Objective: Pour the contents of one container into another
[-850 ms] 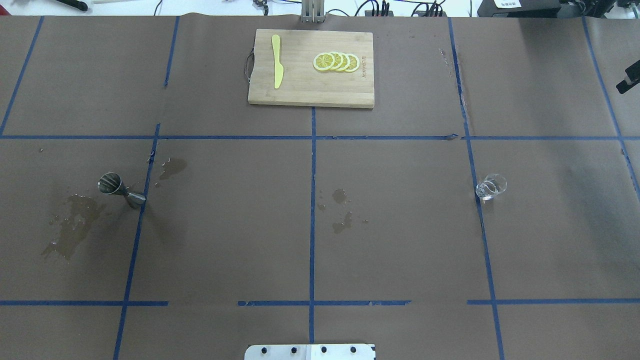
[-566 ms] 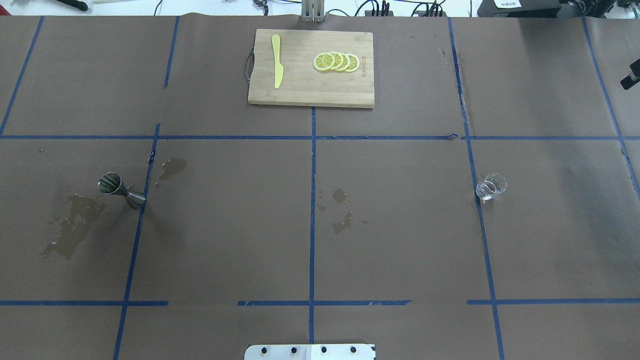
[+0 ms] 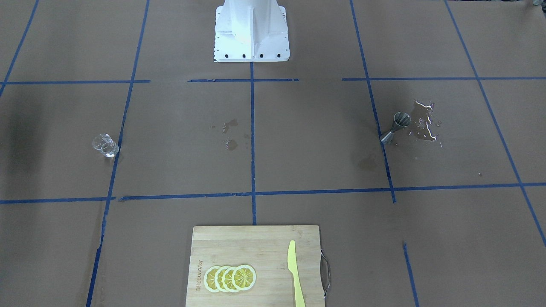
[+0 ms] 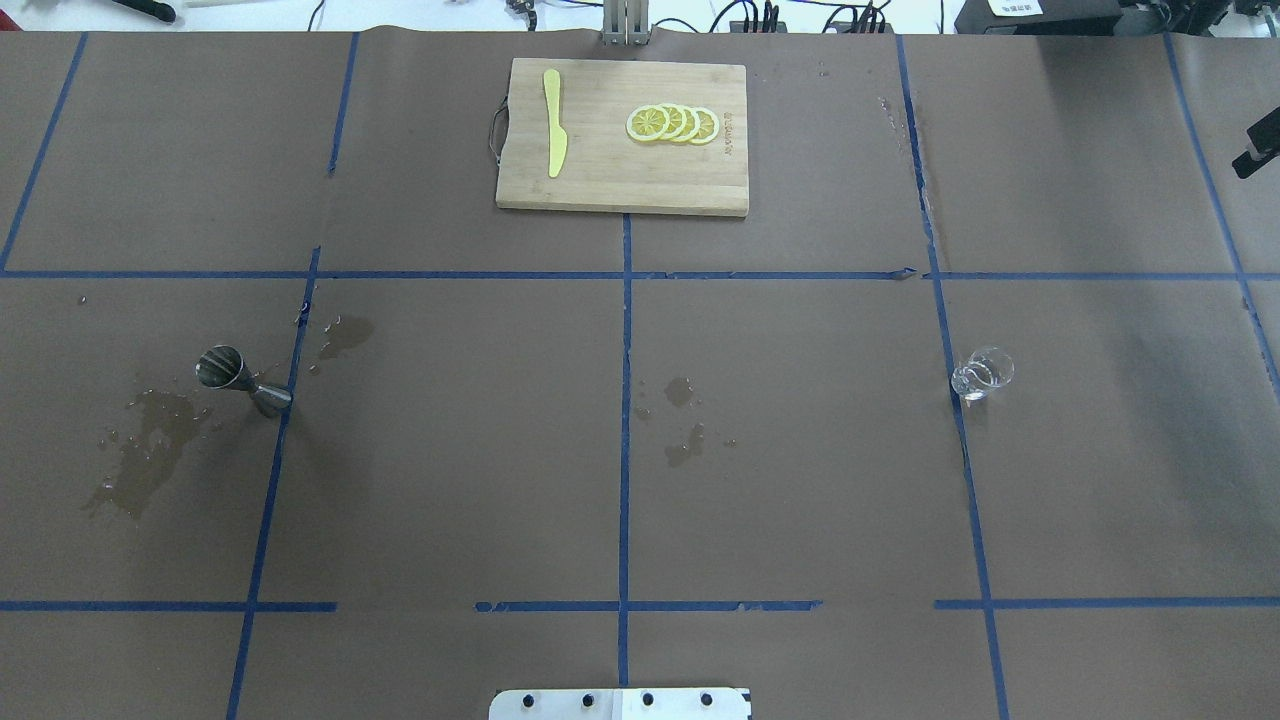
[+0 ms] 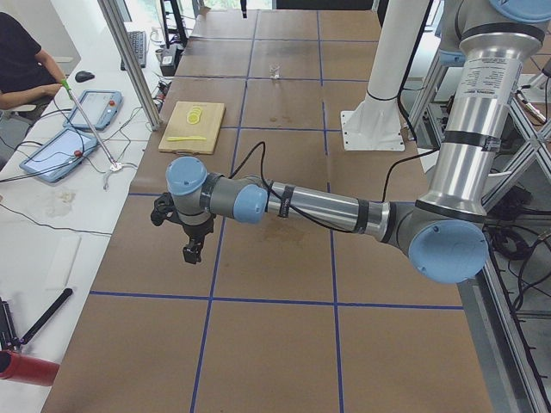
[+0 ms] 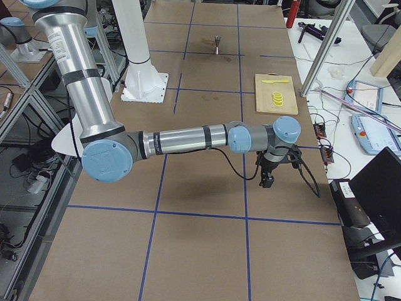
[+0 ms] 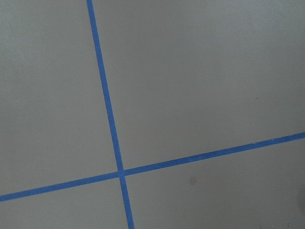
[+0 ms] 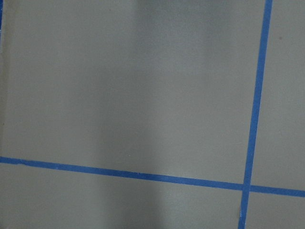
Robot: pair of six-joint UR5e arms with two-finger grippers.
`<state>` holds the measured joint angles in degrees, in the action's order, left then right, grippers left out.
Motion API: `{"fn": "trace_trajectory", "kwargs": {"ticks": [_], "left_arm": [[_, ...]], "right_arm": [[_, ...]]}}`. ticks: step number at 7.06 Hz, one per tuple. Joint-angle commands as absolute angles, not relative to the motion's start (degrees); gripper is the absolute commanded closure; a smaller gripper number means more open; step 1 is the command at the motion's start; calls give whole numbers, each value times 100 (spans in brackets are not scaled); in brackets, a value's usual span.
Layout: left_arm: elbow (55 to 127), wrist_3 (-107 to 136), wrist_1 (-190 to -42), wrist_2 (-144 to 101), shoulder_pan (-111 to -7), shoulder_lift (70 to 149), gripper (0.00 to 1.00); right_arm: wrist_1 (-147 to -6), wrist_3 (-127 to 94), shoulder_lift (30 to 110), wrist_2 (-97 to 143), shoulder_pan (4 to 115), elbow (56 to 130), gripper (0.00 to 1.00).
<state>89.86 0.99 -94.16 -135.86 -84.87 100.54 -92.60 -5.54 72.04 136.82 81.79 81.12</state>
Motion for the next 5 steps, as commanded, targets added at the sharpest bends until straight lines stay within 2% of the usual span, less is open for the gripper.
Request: {"fn": "trace_trajectory", "kwargs": {"ticks": [1,3,5], "left_arm": [[9053,166,-9466,-13614,-8429,10099,0],[9167,132,-10331,-13631,-8176,9872,0],[9551,1763,-11335,-13309,-6809,9852,0]], "right_arm": [[-9246,-677,7207,13605,8095,8174,0],[-9246,-686,7225,13606,8025,8130,0],[-9246,-694,7268,13640,8016,8112,0]]}}
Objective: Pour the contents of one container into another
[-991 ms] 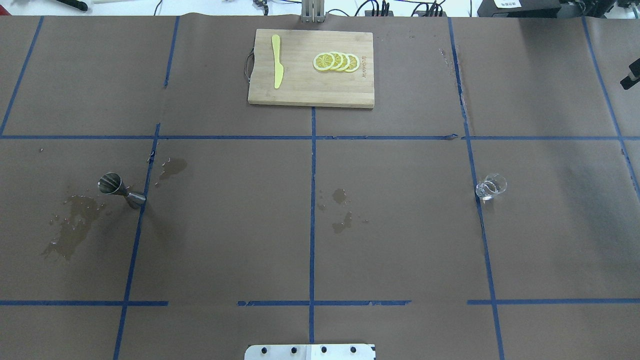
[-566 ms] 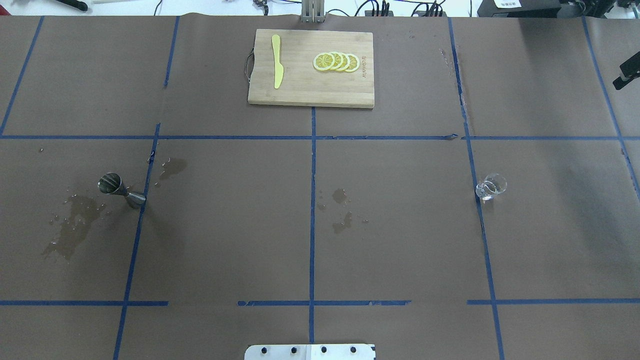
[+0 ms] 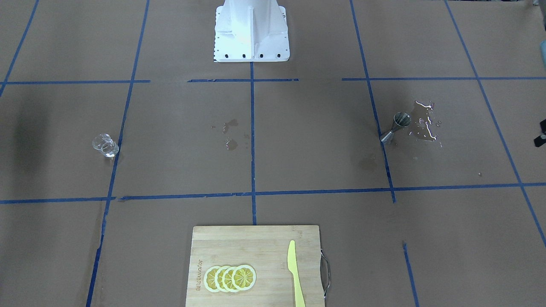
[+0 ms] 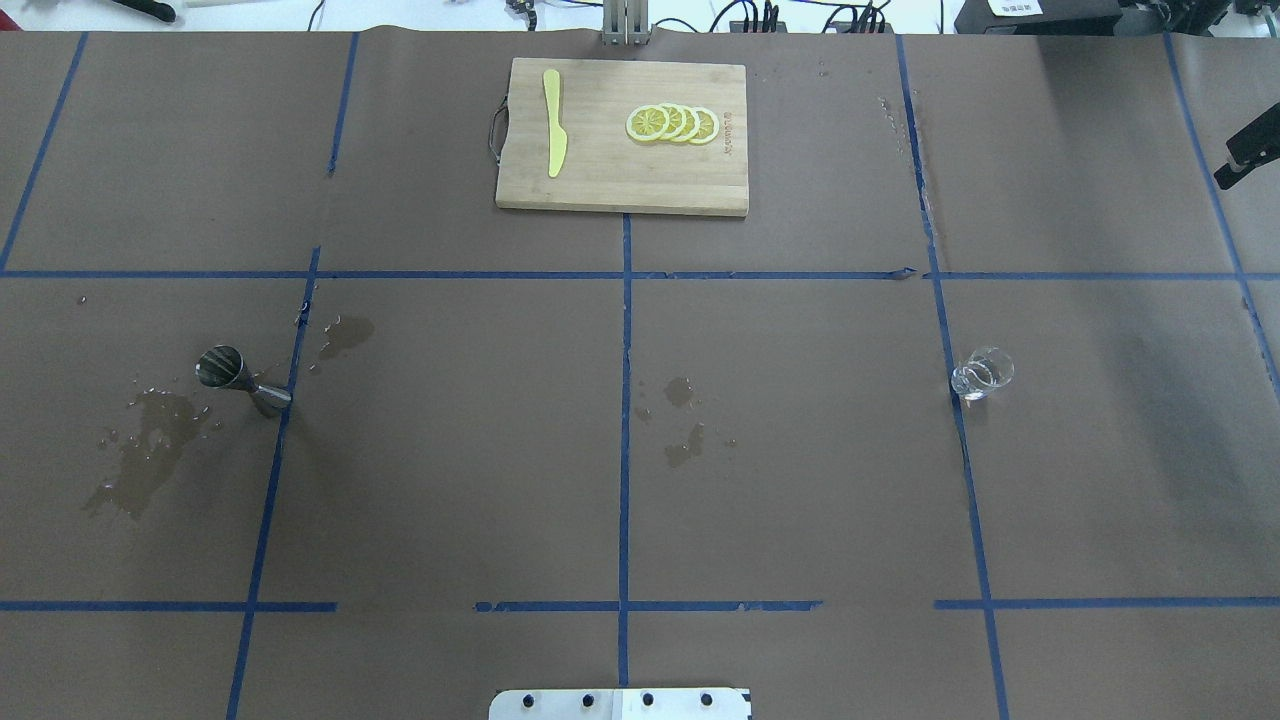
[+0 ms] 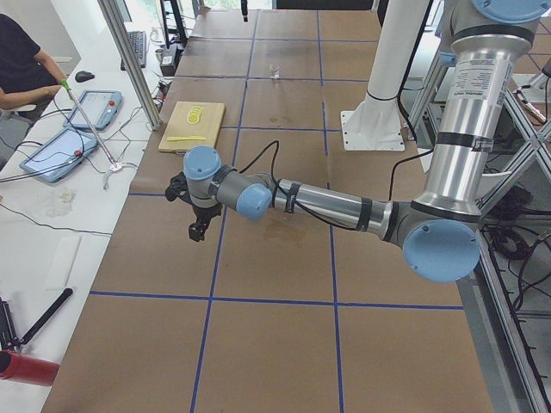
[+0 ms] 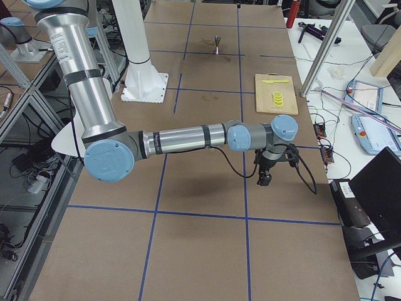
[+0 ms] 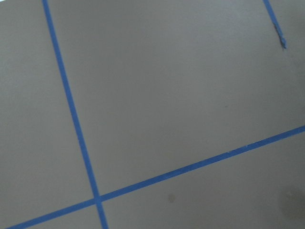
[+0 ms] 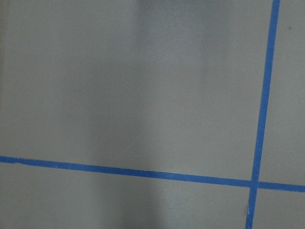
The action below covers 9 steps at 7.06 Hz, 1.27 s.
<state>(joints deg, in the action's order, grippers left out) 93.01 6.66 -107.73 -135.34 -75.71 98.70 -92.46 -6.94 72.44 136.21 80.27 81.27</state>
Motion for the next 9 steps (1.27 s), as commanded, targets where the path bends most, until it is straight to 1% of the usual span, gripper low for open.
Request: {"fn": "trace_trajectory", "kwargs": {"ticks": [1,2,3,4,5,6,8,9], "left_arm": [[9954,2576,-12017,-12393,-6159,9853,0],[10271,3350,-12467,-11435,-5535,9809,0],[10562,3932,-12550,-10886,-5215,9756,0],[11226,4294,-12881,-10785,-5125,9121,0],[11754,4863,-14094,-10236,-5046,8079,1],[11777,5330,-15681,-9378,-4706,7303,1],[11769,5875,-15732,-8057,-4003,7129,1],[11769,6237,-15672,-6302,-2894,6997,2]], "right_arm": [[-9246,-694,7269,13641,8016,8121,0],[-9246,-694,7277,13649,8016,8147,0],[-9246,-694,7286,13649,8016,8174,0],[-9246,-694,7286,13658,8016,8209,0],[-9246,-694,7286,13676,8016,8252,0],[-9246,-686,7382,13684,8024,8392,0],[-9255,-694,7593,13693,8024,8717,0],[-9255,-694,7681,13702,8024,8858,0]]}}
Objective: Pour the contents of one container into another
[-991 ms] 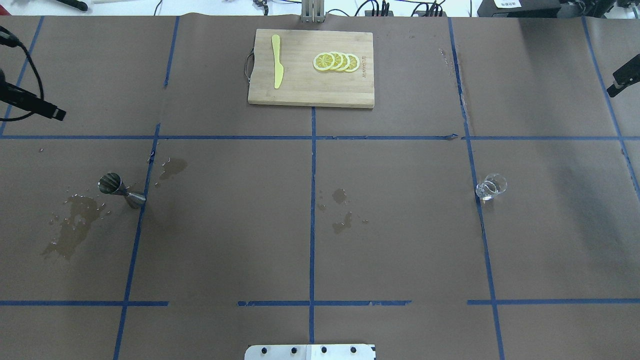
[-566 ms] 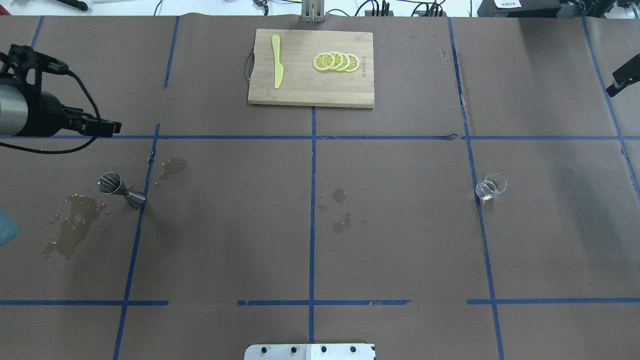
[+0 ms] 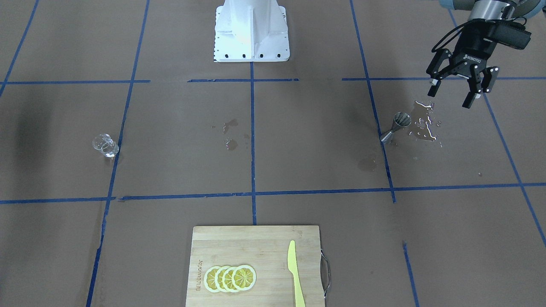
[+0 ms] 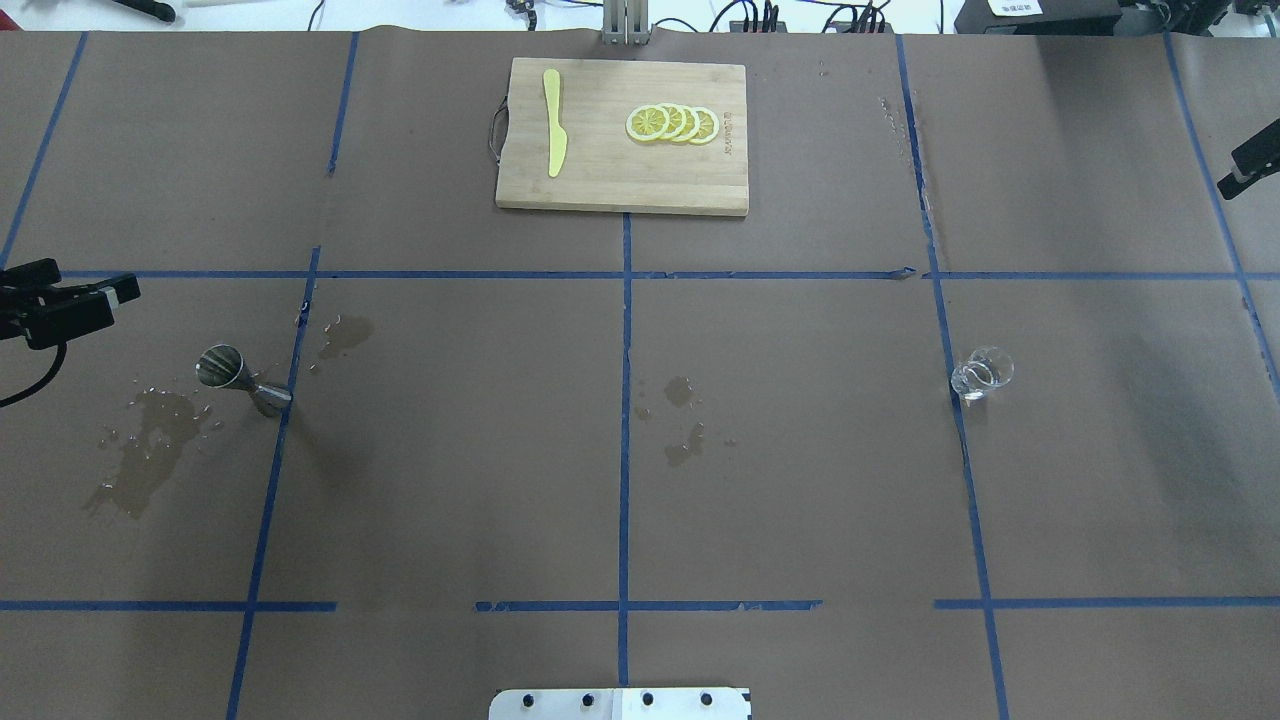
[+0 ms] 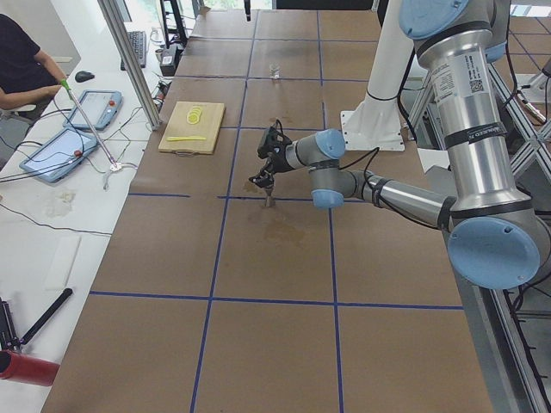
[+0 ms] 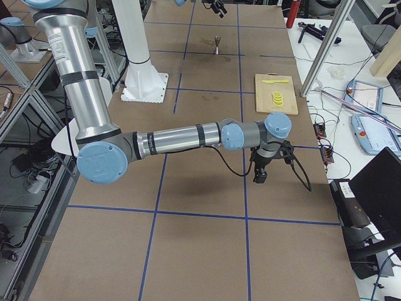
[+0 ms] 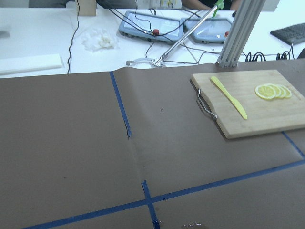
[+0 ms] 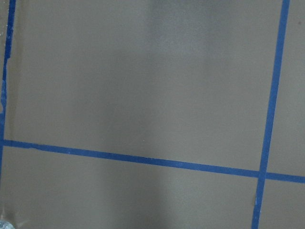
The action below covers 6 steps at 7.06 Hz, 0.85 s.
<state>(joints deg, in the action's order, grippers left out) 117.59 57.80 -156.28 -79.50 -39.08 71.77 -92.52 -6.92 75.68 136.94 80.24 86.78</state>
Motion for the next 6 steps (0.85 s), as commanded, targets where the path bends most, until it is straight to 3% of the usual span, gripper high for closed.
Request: {"fn": "trace_trajectory", "kwargs": {"ticks": [1,6], "left_arm": [[11777,6301,-15314,-5353,-2283,6961,2],[11323,6811,-14854,-3360,-836,7118,1]], "right_arm": [[-9246,-694,7725,13702,8024,8920,0],[-9246,-686,7743,13693,8024,8903,0]]}}
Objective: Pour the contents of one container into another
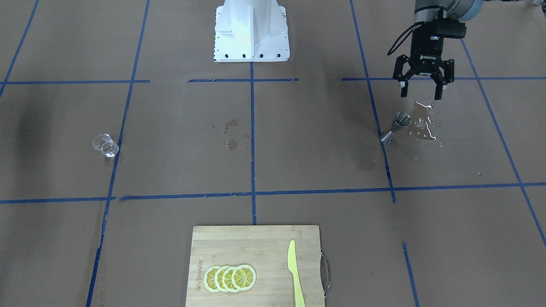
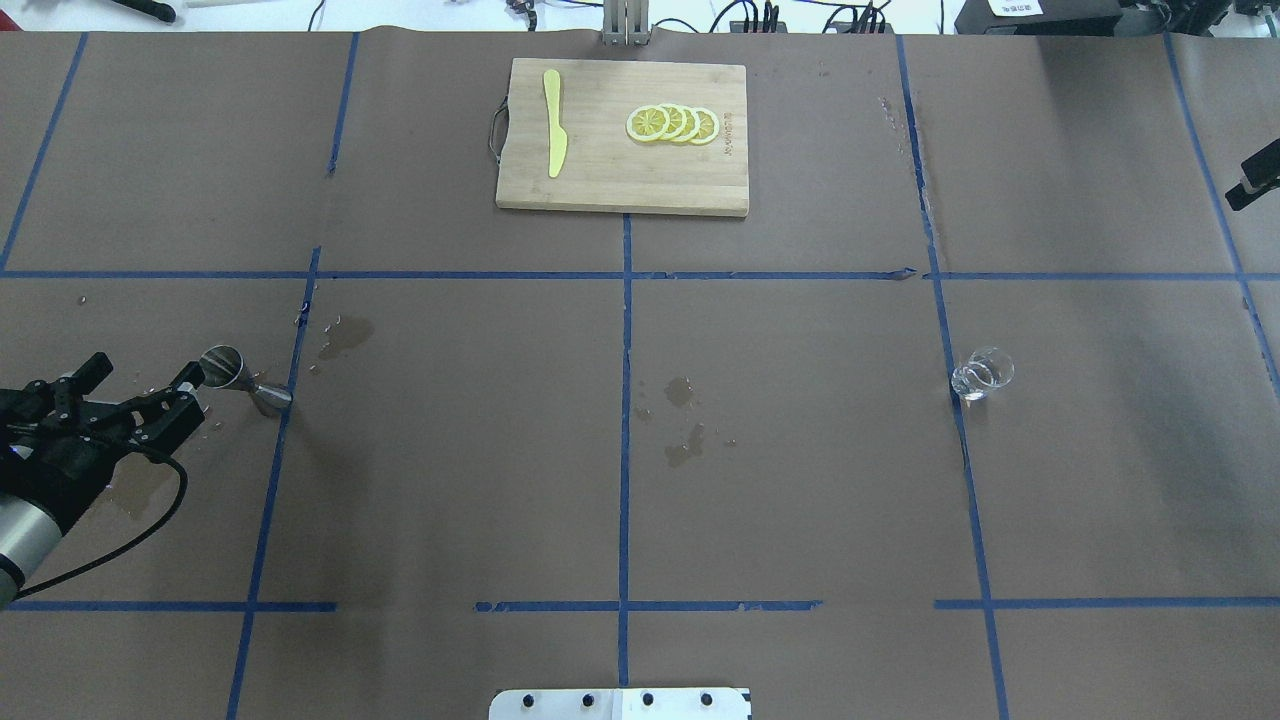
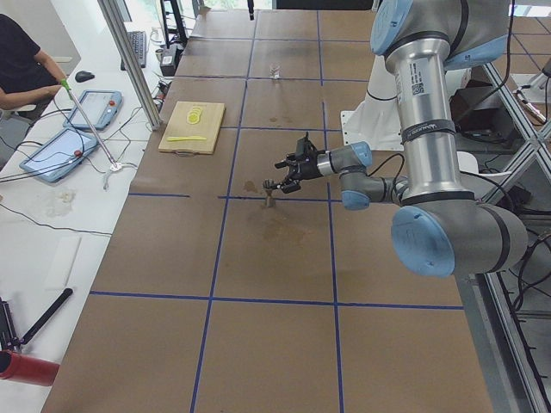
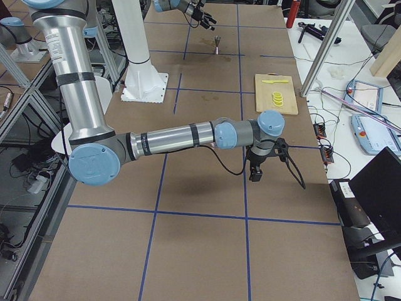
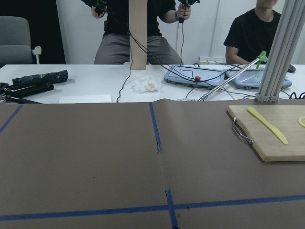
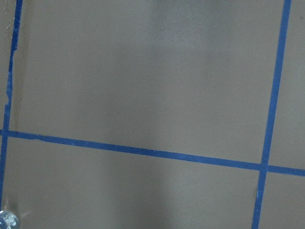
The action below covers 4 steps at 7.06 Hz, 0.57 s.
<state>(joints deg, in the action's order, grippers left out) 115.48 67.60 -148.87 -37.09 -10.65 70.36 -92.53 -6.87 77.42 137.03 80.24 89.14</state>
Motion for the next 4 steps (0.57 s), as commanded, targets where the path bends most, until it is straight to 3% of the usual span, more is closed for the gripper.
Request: {"fn": "trace_trajectory", "kwargs": {"ticks": [1,4], "left_arm": [[11016,7046,-14854,-3192,-774,7363,1],[10602,7058,-14862,-3173,-729,7724,1]], "right_arm": [[-9255,-686,7743,13702,8024,8895,0],[-9255,-686,7734,13685,8024,8868,0]]}}
